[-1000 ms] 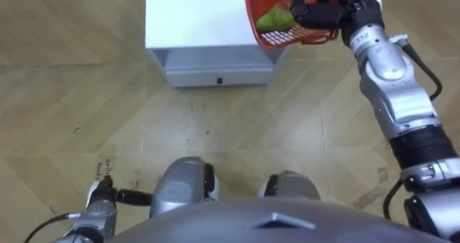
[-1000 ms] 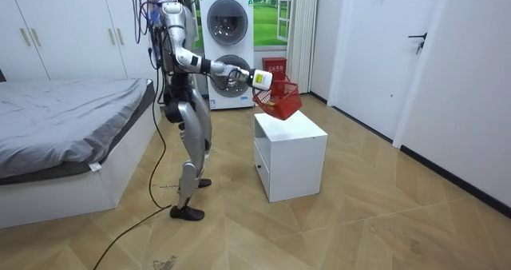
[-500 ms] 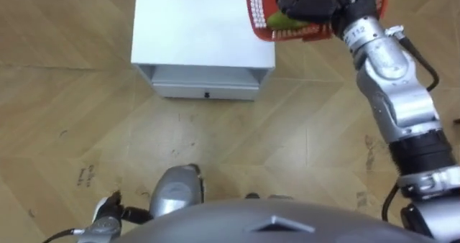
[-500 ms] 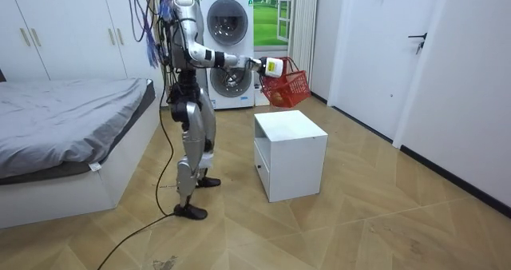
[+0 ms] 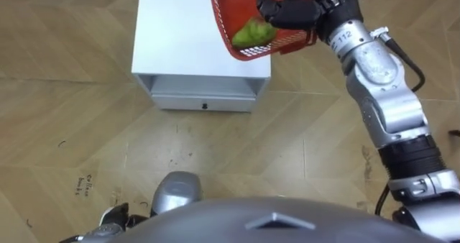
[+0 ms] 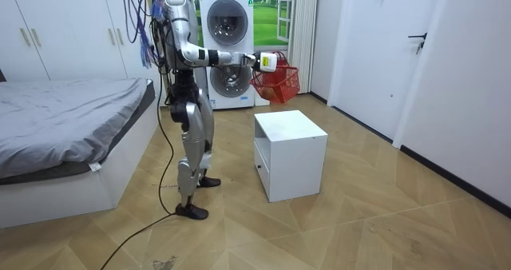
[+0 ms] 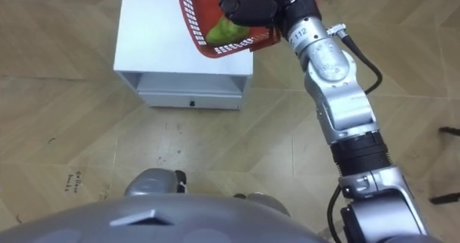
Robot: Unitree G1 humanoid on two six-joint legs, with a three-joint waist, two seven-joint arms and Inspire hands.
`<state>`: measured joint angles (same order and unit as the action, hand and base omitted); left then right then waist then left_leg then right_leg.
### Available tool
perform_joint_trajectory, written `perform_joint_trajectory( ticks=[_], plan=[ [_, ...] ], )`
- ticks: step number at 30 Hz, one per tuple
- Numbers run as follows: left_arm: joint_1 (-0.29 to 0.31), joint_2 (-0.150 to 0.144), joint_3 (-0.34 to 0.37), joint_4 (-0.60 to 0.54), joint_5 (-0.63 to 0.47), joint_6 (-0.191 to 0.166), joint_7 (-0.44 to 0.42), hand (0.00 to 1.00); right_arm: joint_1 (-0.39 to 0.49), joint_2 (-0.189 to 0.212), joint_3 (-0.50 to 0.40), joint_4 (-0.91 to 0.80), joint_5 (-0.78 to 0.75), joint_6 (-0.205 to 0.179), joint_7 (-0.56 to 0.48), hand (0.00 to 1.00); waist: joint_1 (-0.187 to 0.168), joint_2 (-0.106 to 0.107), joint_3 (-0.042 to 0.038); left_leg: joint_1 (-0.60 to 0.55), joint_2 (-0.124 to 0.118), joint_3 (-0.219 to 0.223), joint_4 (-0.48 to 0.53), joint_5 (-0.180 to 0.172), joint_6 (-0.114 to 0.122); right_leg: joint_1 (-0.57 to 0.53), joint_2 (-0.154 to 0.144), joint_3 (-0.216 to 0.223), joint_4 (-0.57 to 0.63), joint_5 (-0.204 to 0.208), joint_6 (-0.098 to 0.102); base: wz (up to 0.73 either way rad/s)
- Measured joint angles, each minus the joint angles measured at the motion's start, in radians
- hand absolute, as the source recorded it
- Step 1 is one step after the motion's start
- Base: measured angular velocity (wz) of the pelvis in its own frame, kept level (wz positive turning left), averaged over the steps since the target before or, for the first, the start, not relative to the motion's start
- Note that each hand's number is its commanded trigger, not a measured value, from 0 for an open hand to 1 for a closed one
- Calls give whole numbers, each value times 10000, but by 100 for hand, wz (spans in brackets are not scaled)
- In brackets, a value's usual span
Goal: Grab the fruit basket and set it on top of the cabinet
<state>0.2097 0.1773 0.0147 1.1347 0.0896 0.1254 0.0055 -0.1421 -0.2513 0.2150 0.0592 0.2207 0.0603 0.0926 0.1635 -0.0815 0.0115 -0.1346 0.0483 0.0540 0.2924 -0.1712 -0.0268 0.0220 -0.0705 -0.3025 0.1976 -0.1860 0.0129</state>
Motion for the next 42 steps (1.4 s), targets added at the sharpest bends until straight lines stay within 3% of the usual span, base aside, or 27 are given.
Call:
perform_joint_trajectory(
  ticks=[4,6,7,9,11,14,16,18,21,22,23,25,32,36,38,42],
  plan=[
    [4,-4,8,-72,361,-5,-176,0,221,60,-3,2,-36,3,88,100,25,8,-20,16,-272,-10,250,-156,249,-3,-323,-11,487,-238,250,8],
    [-14,-26,4,-167,329,-21,-179,0,285,135,-2,22,-130,4,94,100,45,103,9,-17,-389,23,529,-355,395,-81,-505,18,884,-359,391,1],
    [-74,-48,9,-122,335,-17,-179,0,306,180,-1,125,-227,4,103,100,56,195,-37,-26,-480,87,593,-464,521,-273,-685,18,1362,-427,500,-3],
    [-216,-22,5,-109,312,-21,-170,0,319,186,-1,376,-213,4,96,100,25,319,-61,52,-614,117,621,-546,697,-682,-1014,42,2443,-431,507,6],
    [-262,98,-12,-110,294,-48,-134,0,337,241,49,784,-229,26,100,100,34,325,-43,245,-845,115,664,-597,978,-1342,-1523,388,4174,-339,553,12],
    [-300,233,-32,-144,310,-174,-127,0,349,430,84,963,-235,51,163,100,15,380,-12,239,-980,9,867,-797,1212,-1782,-1731,586,5045,113,516,2],
    [-446,323,-67,-151,314,-194,-133,0,335,509,74,1260,-237,45,165,100,38,451,29,310,-979,-126,875,-830,1321,-2083,-1602,881,5129,174,588,6],
    [-519,459,-194,-141,289,-241,-50,0,336,516,89,1494,-177,72,151,100,95,447,39,262,-923,-326,830,-834,1344,-2294,-1187,1150,4455,-214,631,23],
    [-648,483,-588,-176,291,-275,211,0,336,522,102,1683,93,71,46,100,64,441,39,261,-1012,-599,781,-816,1393,-2497,-641,1075,2388,-79,478,41],
    [-627,436,-578,-181,321,-334,277,0,337,526,106,1705,101,71,45,100,91,409,33,326,-1070,-670,682,-820,1391,-2506,-446,1073,1693,368,348,37],
    [-574,397,-569,-153,383,-386,280,0,337,513,100,1709,101,68,71,100,79,320,40,373,-1193,-857,573,-836,1374,-2432,-291,1081,1309,1146,74,40],
    [-441,291,-582,-139,495,-429,207,0,215,472,78,2081,103,-6,129,100,91,514,74,591,-1105,-1040,296,-862,1327,-2110,-195,1005,1043,1195,143,30],
    [-10,261,-581,-90,567,-313,-106,0,-132,482,92,3351,148,40,124,100,362,410,110,550,-934,-1246,-204,-803,1212,-2048,25,777,574,1126,82,11],
    [77,241,-624,-42,568,-176,-189,0,-280,499,96,3437,161,39,-66,100,355,357,106,508,-945,-1378,-180,-801,1217,-2045,9,718,558,1104,110,14],
    [87,245,-636,-49,567,-167,-191,0,-653,518,87,3953,184,37,-206,100,360,322,100,471,-948,-1394,-175,-799,1220,-2012,-58,366,541,1103,111,17],
    [233,263,-639,-45,582,-134,-184,0,-1261,519,21,4821,508,12,-478,100,364,338,104,409,-976,-1453,-155,-796,1224,-1948,-120,228,425,1099,118,15]
  ],
)
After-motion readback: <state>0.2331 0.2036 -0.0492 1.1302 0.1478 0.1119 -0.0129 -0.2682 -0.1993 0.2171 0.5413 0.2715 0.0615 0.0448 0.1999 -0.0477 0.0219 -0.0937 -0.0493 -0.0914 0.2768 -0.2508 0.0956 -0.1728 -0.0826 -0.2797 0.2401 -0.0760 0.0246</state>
